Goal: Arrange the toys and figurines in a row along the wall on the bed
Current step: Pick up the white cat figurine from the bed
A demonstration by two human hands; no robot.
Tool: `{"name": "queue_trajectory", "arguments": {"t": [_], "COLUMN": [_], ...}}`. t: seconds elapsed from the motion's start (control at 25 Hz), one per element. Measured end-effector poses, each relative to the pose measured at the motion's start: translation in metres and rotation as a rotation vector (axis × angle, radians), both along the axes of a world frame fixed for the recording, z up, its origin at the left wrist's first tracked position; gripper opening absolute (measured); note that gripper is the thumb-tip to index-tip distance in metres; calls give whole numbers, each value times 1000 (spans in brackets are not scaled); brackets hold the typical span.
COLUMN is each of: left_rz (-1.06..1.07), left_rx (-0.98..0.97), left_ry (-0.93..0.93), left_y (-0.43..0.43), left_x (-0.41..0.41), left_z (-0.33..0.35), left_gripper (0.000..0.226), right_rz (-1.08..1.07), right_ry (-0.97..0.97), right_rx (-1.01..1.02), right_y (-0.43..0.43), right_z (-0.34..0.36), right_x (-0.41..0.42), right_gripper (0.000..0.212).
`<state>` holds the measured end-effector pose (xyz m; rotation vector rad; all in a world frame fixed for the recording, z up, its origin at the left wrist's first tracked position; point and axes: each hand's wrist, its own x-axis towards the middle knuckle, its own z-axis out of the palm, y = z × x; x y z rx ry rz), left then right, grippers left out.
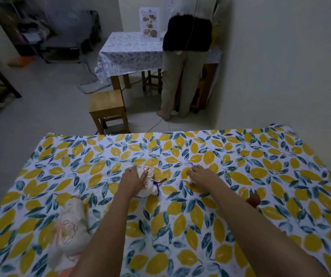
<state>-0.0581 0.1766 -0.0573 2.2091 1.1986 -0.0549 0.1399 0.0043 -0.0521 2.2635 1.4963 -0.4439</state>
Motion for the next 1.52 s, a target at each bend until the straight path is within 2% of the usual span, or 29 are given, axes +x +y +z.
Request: {"name": "queue_trajectory", "arguments": {"t": [0.08,0.24,0.36,0.4,0.48,0.52,0.6,0.64,0.72,0.88,1.24,1.32,1.4,1.44,1.52], "left_rz": [47,209,196,196,197,198,193,188,172,151,137,144,132,122,96], "left_rx": [-128,-548,-630,-655,-679,-676,-652,-634,-592,-560,-540,-535,-508,-465,-284], "left_ry": [21,-79,-129,-199,-351,-423,-513,-534,-554,-522,-428,-403,-346,-306,-204], "left_y": [11,22,7,-2,-21,-32,-52,-61,-74,-77,-81,-81,-74,-68,-55], "left_x": [4,3,-3,-6,-14,-18,-24,-28,-34,-39,-36,-37,-43,-49,-68], "left_z": [-2,9,19,23,26,27,21,18,15,12,6,8,14,20,41], "left_gripper": [73,89,55,55,74,75,65,58,47,45,38,47,76,88,99], "right_rz": [-35,-94,-132,-174,-230,-225,-161,-122,-46,56,-20,-5,9,12,41], "right_ry": [-36,-93,23,93,193,207,165,139,102,11,72,69,57,54,29], "right_rx": [-15,12,50,80,142,162,179,174,146,178,213,176,139,140,182], "right_y": [3,-2,-18,-22,-29,-32,-39,-41,-46,-53,-62,-64,-65,-64,-52], "right_z": [2,12,26,31,40,44,47,47,42,28,25,30,40,47,69], "right_x": [-3,-12,-17,-19,-23,-27,-36,-41,-48,-55,-54,-56,-55,-54,-56], "right_gripper": [40,56,63,61,55,47,29,27,35,43,43,46,59,69,80]}}
